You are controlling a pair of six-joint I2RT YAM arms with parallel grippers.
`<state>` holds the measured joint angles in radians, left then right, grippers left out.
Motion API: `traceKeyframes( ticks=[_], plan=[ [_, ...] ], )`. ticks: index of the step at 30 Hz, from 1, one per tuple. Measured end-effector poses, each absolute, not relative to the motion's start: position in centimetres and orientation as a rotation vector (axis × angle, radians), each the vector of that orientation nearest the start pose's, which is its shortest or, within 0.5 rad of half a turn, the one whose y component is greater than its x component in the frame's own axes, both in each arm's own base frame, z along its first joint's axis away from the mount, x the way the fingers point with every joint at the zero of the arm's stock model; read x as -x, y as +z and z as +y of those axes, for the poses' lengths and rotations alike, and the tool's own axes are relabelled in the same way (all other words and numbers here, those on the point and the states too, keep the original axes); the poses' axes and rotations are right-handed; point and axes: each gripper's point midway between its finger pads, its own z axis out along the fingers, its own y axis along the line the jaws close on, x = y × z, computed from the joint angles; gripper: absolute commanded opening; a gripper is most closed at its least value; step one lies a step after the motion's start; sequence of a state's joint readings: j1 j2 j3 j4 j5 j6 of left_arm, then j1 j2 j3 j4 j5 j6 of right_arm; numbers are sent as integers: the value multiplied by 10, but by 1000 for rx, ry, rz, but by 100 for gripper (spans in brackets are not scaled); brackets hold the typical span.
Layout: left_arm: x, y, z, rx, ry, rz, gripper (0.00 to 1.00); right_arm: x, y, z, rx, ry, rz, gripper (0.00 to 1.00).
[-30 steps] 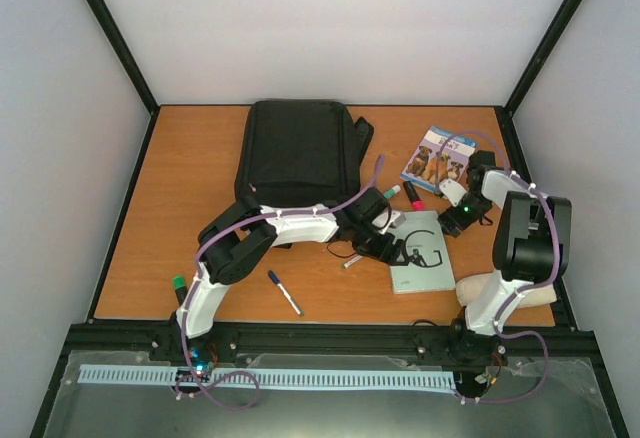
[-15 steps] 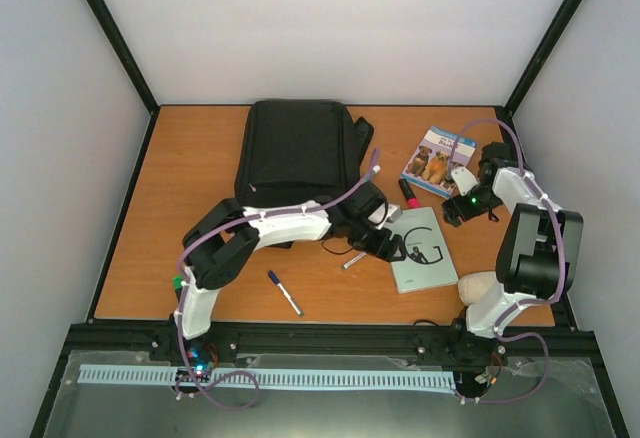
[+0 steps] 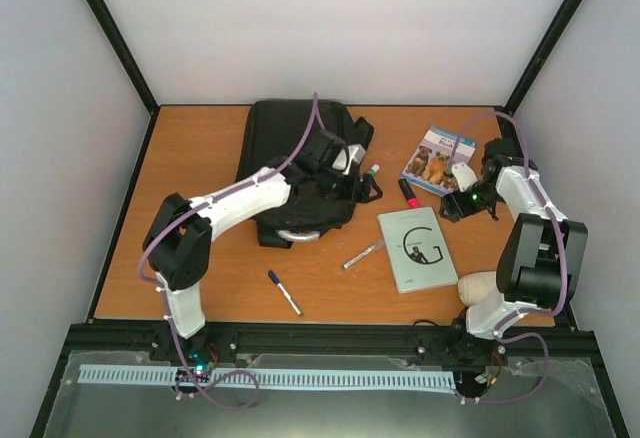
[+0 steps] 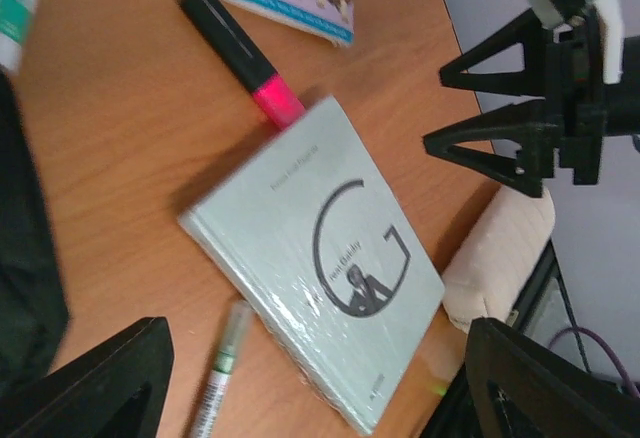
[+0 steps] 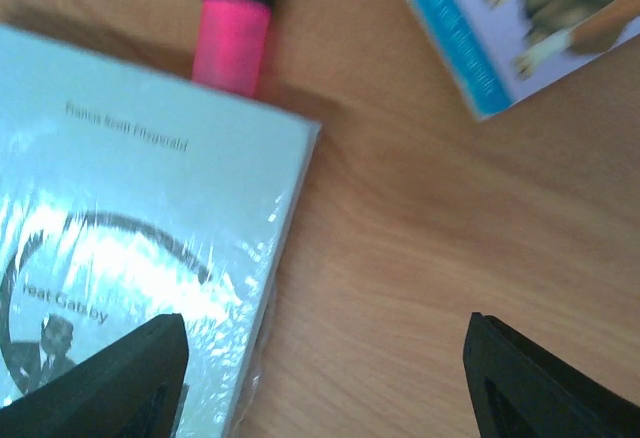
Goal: Pack the student bag
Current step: Pick up the book from the center of the board.
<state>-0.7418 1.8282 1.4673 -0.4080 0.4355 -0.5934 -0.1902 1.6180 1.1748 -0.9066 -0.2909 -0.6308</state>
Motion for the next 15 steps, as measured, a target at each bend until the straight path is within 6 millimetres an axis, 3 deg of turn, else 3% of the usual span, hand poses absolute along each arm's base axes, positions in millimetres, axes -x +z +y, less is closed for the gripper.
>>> traceKeyframes(
  ticks=[4,9,15],
  plan=[
    [-297,159,-415,-439,-1185,2577,83,-312,71,-9,689,306,2796,67],
    [-260,121,-447,-469,-1232,2676,81,-289,50,-2,718,384,2849,59],
    [-248,90,-454,-376,-1236,2766,79,-280,39,3,731,433,2865,52]
  ],
)
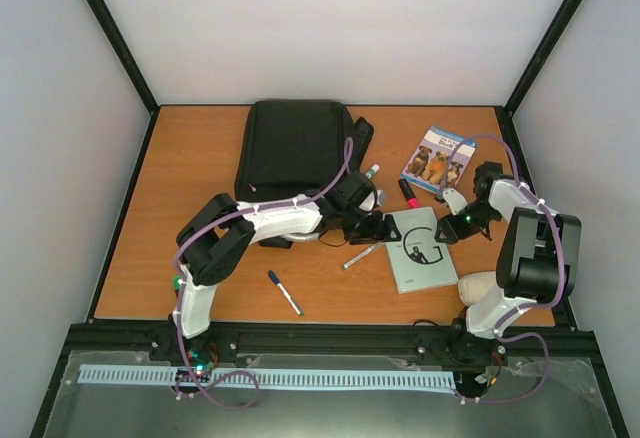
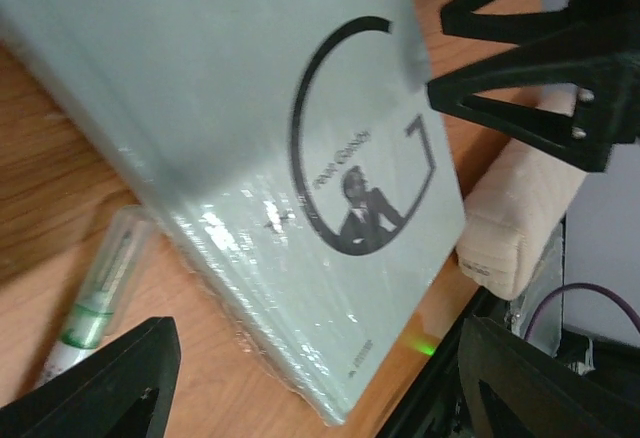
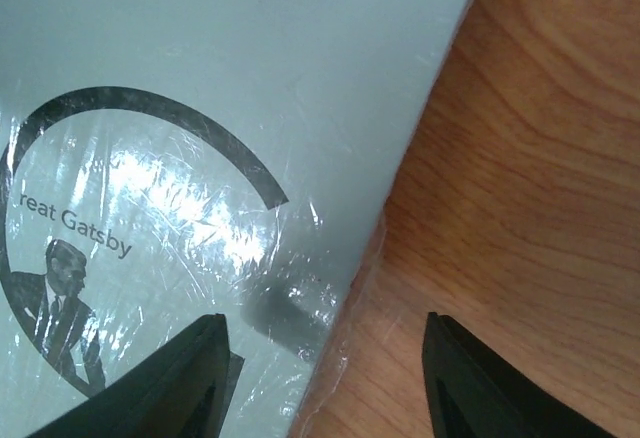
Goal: Pack the student bag
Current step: Pick up the book from the center of the board.
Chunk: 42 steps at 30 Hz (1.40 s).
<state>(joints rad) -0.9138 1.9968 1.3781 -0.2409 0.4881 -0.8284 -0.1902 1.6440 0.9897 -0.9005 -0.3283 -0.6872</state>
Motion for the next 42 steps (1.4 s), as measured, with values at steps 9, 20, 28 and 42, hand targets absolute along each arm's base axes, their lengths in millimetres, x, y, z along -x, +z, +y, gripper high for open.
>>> traceKeyframes(
  ticks=[9,20,28,42],
  plan=[
    [-236,66,-452,-271,-1240,2830,79,-277,28,7,730,490,2878,37],
    [-232,46,-464,-200,-1309,2868,84,-275,26,12,716,545,2871,31],
    [-241,47,-484,-162,-1393,2865,89,-276,25,14,688,610,2873,36],
    [-261,50,-493,-44,-1448,2784,70,-279,23,19,642,712,2854,44]
  ],
)
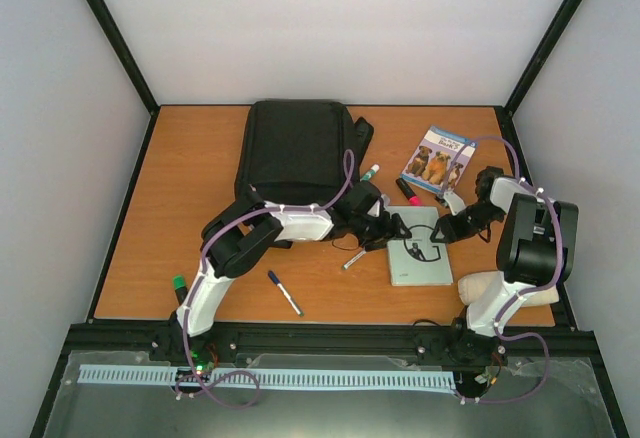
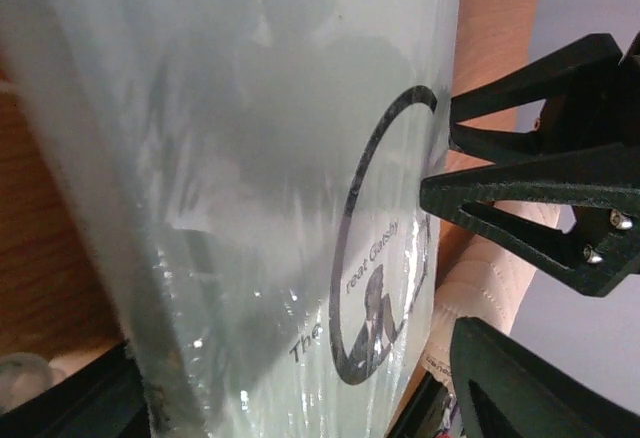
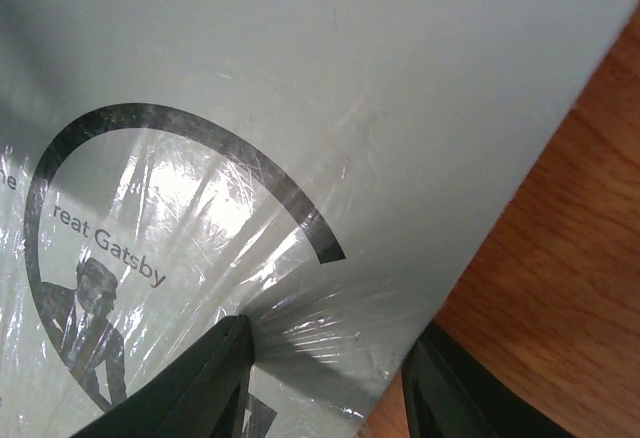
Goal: Pack the student bag
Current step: Pick up the book from the center of the board.
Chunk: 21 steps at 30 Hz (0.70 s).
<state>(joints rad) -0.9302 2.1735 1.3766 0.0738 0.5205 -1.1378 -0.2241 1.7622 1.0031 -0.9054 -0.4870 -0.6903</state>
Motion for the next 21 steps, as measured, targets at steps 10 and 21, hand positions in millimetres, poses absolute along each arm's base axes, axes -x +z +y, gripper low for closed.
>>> traceKeyframes(
  ticks=[10,21],
  plan=[
    [-264,38,-482,0,-1389,2748,35,-277,25,21,636,714,2842,47],
    [-266,79,-485,-62,-1510,2599,62,-270,32,25,630,735,2831,50]
  ],
)
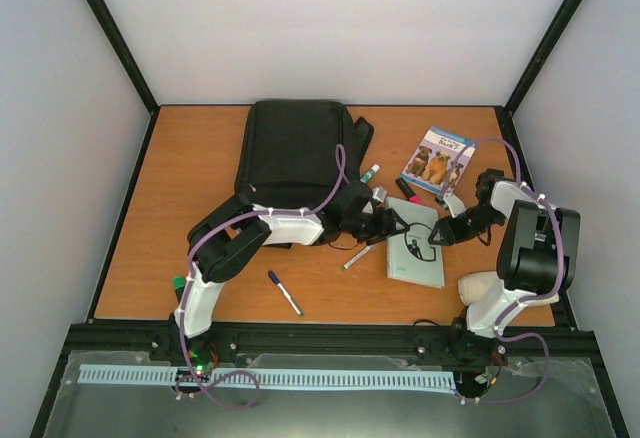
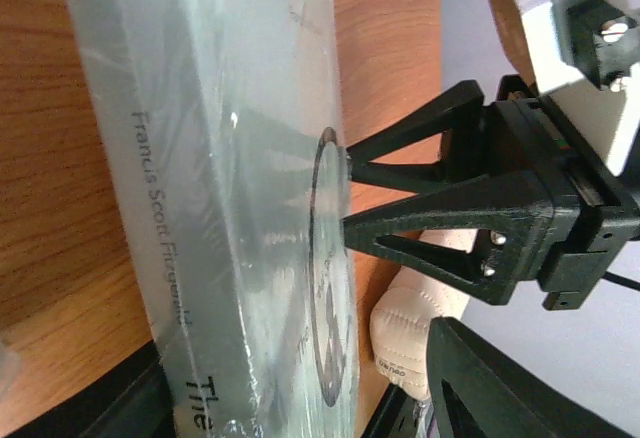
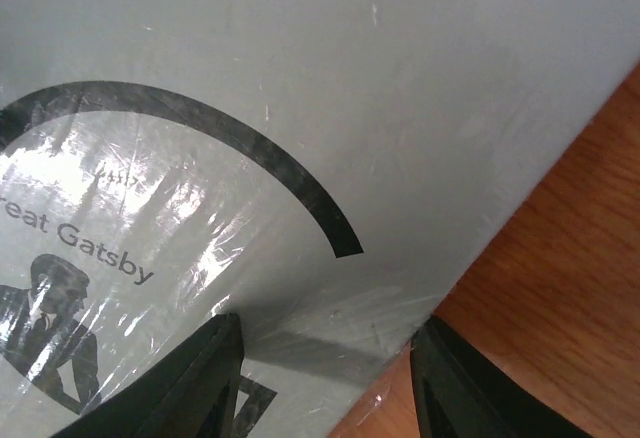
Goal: Pack the student bag
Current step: Pick up the book from the center of the board.
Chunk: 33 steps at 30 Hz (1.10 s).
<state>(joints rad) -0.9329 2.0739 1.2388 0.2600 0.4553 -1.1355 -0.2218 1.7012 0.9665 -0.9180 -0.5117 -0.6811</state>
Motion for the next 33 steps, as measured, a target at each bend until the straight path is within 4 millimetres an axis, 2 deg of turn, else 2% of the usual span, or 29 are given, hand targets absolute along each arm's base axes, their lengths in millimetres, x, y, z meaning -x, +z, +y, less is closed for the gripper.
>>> traceKeyframes(
  ticks=[3,11,16,20,22,25,29,33],
  plan=[
    [-267,86,-488,-74,-1527,2578,54,-268,33,27,630,751,2831,52],
    [-270,89,-490,-65,-1509,2592,35,-263,36,31,630,794,2832,53],
    [-271,92,-491,-77,-1506,2586,19,-262,42,35,637,822,2812,54],
    [-268,93,-488,-107,-1480,2599,4,-260,49,42,660,850,2790,60],
    [-264,99,-485,-157,-1459,2599,1,-259,54,43,669,848,2784,63],
    [-257,117,-479,-242,-1441,2586,1,-265,72,40,694,823,2746,68],
    [-247,154,-465,-394,-1447,2531,1,-281,117,34,775,754,2615,75],
    [-235,183,-446,-579,-1405,2488,1,-281,154,40,881,736,2499,83]
  ],
)
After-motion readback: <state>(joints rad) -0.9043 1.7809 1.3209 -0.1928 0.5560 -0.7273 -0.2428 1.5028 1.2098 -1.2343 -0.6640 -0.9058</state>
